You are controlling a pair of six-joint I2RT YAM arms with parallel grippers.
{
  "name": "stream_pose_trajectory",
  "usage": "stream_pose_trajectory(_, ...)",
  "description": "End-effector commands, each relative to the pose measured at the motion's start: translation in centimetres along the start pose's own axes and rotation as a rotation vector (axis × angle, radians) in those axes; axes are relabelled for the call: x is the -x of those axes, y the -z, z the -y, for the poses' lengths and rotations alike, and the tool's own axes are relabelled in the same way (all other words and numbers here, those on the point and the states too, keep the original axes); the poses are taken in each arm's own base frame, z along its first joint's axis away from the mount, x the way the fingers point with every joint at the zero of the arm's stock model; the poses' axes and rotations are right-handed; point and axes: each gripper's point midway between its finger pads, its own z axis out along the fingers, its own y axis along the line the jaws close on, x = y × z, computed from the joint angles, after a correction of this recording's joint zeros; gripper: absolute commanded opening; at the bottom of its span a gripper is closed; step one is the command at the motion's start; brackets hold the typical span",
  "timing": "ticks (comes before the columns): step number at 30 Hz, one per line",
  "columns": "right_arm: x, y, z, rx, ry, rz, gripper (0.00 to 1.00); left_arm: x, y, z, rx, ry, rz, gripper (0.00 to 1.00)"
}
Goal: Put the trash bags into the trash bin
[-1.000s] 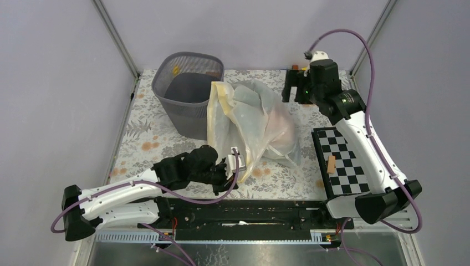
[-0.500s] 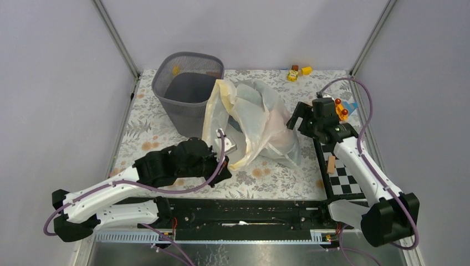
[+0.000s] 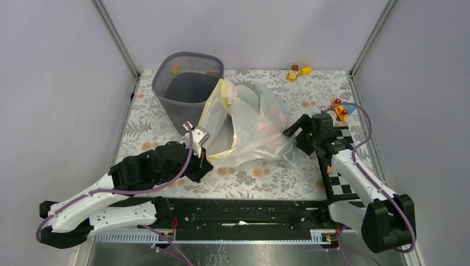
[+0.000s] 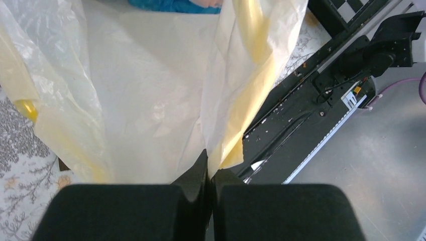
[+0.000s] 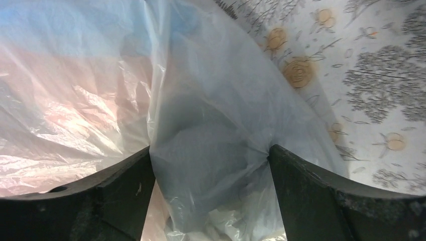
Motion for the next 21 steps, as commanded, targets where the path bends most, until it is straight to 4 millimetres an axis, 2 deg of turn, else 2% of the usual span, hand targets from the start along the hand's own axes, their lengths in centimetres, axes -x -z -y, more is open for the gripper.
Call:
stream_pose_trajectory(1,-1.9,-1.0,-1.2,0.087,-0.036,-0.099,0.86,0.2,0.9,0.1,-0.001,0.062,0.014,0.0)
stream_pose_trajectory(5,-2.3,-1.1,-0.9,0.099,-0.01,-0.105,0.69,0.6,0.6,0.8,-0.034,0.059,0.024,0.0)
stream_pose_trajectory(8,-0.5,-0.5,-1.4,0.085,0.037,-0.034,0.56,0.5,-0.4,1.2,-0.052,0.04,0.025,0.0)
stream_pose_trajectory(11,2.1,0.2,-2.5,0.073,0.107,0.056,0.4,0.0,-2.3,2.2,-0.097,0.023,0.012,0.0)
stream_pose_trajectory(15,4.9,0.4,-4.4,0.074,0.218,0.126,0.16,-1.5,-5.7,3.7,-0.169,0.014,-0.026,0.0)
stream_pose_trajectory(18,8.1,0.2,-5.9,0.045,0.292,0.214,0.01,-2.9,-9.3,4.1,-0.175,0.013,-0.049,0.0)
stream_pose_trajectory(21,11.7,0.2,-7.2,-0.009,0.35,0.315,0.0,-3.7,-13.2,4.4,-0.168,0.038,-0.041,0.0)
